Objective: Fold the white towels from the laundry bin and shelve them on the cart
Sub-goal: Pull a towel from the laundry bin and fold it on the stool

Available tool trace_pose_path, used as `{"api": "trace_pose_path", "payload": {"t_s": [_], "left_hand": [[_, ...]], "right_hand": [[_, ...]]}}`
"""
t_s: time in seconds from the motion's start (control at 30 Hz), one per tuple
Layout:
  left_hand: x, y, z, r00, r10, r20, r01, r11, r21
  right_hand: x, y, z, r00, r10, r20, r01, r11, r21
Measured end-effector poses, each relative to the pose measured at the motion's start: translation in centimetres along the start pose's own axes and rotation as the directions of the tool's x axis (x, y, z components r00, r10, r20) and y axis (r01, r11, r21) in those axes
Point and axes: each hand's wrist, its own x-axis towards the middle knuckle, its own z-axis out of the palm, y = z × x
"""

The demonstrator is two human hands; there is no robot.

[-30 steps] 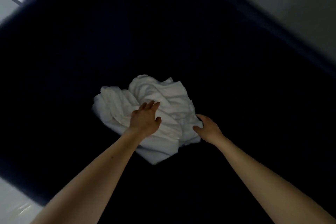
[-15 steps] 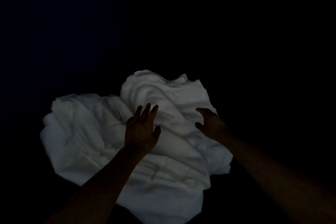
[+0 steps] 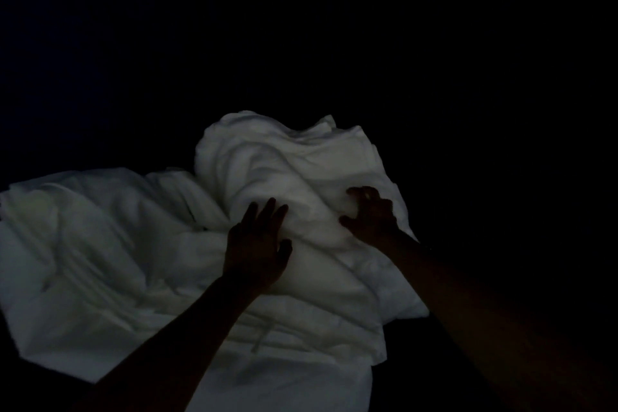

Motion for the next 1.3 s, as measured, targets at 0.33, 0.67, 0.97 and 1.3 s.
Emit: {"api": "trace_pose_path", "payload": {"t_s": [0.33, 0.67, 0.97, 1.3], "left_hand": [[1.4, 1.2, 1.7, 0.995, -0.020, -0.101, 0.037, 0.985, 0.166], [1.1, 1.5, 3.4, 0.973, 0.009, -0.231, 0.038, 0.979, 0.199], [1.8, 0.0, 4.3, 0.926, 0.065, -0.372, 0.002, 0.984, 0.177], [1.6, -0.2, 5.3, 0.915, 0.061, -0.400, 0.021, 0.980, 0.200]], "right_hand": [[0.7, 3.4, 0.8, 0.922, 0.363, 0.135, -0.342, 0.596, 0.727], [1.8, 2.6, -0.9, 0.940, 0.341, 0.031, -0.316, 0.830, 0.459], [4.9, 5.6, -0.5, 0.964, 0.264, -0.003, -0.218, 0.803, 0.554], [6.5, 4.5, 0.7, 0.947, 0.293, -0.132, -0.160, 0.787, 0.596]]}}
